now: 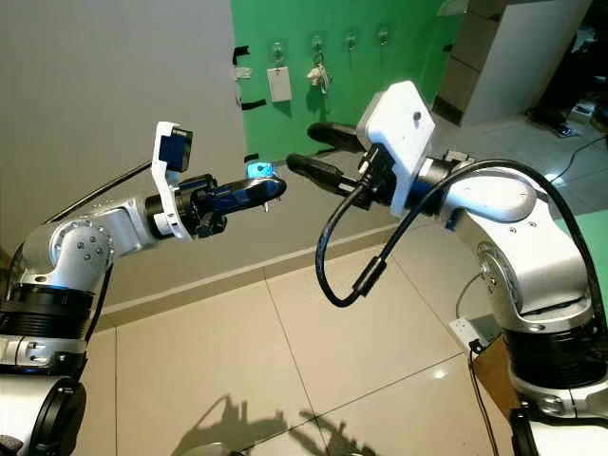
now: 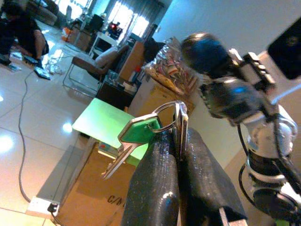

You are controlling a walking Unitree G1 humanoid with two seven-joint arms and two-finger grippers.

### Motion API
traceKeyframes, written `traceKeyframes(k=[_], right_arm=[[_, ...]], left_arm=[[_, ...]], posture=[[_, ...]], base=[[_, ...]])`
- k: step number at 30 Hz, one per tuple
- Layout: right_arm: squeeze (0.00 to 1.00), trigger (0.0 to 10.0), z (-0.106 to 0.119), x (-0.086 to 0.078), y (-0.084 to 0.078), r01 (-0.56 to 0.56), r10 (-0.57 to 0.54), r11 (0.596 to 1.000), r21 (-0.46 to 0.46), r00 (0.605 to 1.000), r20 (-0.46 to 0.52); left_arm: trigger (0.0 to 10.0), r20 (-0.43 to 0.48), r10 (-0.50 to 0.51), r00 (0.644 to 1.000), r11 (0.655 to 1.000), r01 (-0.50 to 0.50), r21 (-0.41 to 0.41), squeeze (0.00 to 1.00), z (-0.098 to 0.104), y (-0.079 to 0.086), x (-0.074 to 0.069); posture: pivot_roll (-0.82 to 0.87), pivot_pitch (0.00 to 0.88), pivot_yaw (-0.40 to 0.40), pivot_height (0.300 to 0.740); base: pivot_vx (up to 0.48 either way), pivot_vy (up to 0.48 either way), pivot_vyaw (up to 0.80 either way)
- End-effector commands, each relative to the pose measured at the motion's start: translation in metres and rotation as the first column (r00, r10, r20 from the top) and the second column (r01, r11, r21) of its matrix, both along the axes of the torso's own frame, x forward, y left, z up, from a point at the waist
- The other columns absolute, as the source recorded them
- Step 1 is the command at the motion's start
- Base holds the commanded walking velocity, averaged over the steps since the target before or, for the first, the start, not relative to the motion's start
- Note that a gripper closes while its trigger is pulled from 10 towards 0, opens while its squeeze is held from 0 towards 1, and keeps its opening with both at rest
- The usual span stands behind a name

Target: Hang keys on a hook

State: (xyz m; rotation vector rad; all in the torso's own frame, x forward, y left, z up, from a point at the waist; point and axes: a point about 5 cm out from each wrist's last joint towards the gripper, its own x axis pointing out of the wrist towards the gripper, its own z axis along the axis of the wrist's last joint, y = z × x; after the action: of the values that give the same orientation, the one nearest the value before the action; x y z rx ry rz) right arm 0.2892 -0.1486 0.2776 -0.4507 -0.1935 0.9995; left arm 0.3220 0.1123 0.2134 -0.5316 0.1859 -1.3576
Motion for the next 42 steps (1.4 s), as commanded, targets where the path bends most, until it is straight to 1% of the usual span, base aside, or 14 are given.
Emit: traceKeyframes(k=[1,2,4,5,6,10,13,18,23,28,31,35,42], right_arm=[[0.00,10.0,-0.002,-0.001,0.000,-0.029,0.030,0.998,-0.061,0.999,0.017],[0.00,10.0,-0.002,-0.001,0.000,-0.029,0.030,0.998,-0.061,0.999,0.017],[0.00,10.0,-0.005,-0.002,-0.001,-0.050,0.052,0.993,-0.102,0.999,0.015],[0.00,10.0,-0.005,-0.002,-0.001,-0.050,0.052,0.993,-0.102,0.999,0.015],[0.00,10.0,-0.005,-0.003,-0.002,-0.059,0.061,0.991,-0.121,0.998,0.013],[0.00,10.0,-0.006,-0.003,-0.003,-0.071,0.074,0.987,-0.147,0.997,0.012],[0.00,10.0,-0.008,-0.002,-0.001,-0.091,0.095,0.982,-0.163,0.995,0.019],[0.00,10.0,-0.009,0.000,0.001,-0.106,0.113,0.978,-0.180,0.993,0.031],[0.00,10.0,-0.009,0.005,0.005,-0.107,0.116,0.979,-0.172,0.992,0.043],[0.00,10.0,-0.008,0.009,0.006,-0.097,0.109,0.982,-0.161,0.992,0.068],[0.00,10.0,-0.006,0.009,0.005,-0.096,0.109,0.982,-0.160,0.991,0.074],[0.00,10.0,-0.006,0.009,0.005,-0.100,0.113,0.982,-0.160,0.991,0.076],[0.00,10.0,-0.008,0.005,0.006,-0.139,0.149,0.976,-0.165,0.988,0.051]], left_arm=[[10.0,0.023,-0.012,1.000,0.999,0.011,0.038,0.00,0.002,0.002,-0.002],[10.0,0.023,-0.012,1.000,0.999,0.011,0.038,0.00,0.002,0.002,-0.002],[10.0,0.033,-0.009,0.999,0.999,0.007,0.054,0.00,0.003,0.006,-0.001],[10.0,0.033,-0.009,0.999,0.999,0.007,0.054,0.00,0.003,0.006,-0.001],[10.0,0.044,-0.002,0.999,0.998,0.000,0.058,0.00,0.006,0.008,0.001],[10.0,0.065,0.007,0.998,0.998,-0.011,0.058,0.00,0.012,0.011,0.003],[10.0,0.080,0.006,0.997,0.999,-0.010,0.049,0.00,0.016,0.010,0.003],[10.0,0.084,-0.002,0.996,0.999,-0.002,0.051,0.00,0.015,0.008,0.002],[10.0,0.080,-0.023,0.997,0.999,0.019,0.049,0.00,0.014,0.005,-0.002],[10.0,0.072,-0.049,0.996,0.995,0.043,0.090,0.00,0.005,0.002,-0.008],[10.0,0.073,-0.047,0.996,0.993,0.038,0.110,0.00,0.001,0.002,-0.008],[10.0,0.074,-0.046,0.996,0.993,0.038,0.113,0.00,0.000,0.002,-0.009],[10.0,0.085,-0.045,0.995,0.992,0.034,0.124,0.00,0.000,0.002,-0.008]], posture=[[-0.02,0.000,0.026,0.740],[-0.02,0.000,0.026,0.740],[-0.02,0.000,0.025,0.740],[-0.02,0.000,0.025,0.740],[-0.02,0.000,0.025,0.740],[-0.02,0.000,0.025,0.740],[-0.02,0.000,0.023,0.740],[-0.02,0.000,0.022,0.740],[-0.01,0.000,0.018,0.740],[-0.01,0.000,0.015,0.740],[-0.01,0.000,0.014,0.740],[-0.01,0.000,0.014,0.740],[-0.02,0.000,0.015,0.740]], base=[[0.000,0.000,0.00],[0.000,0.000,0.00],[0.000,0.000,0.00],[0.000,0.000,0.00],[0.000,0.000,0.00],[0.000,0.000,0.00],[0.000,0.000,0.00],[0.000,0.000,0.00],[0.000,0.000,0.00],[0.000,0.000,0.00],[0.000,0.000,0.00],[0.000,0.000,0.00],[0.000,0.000,0.00]])
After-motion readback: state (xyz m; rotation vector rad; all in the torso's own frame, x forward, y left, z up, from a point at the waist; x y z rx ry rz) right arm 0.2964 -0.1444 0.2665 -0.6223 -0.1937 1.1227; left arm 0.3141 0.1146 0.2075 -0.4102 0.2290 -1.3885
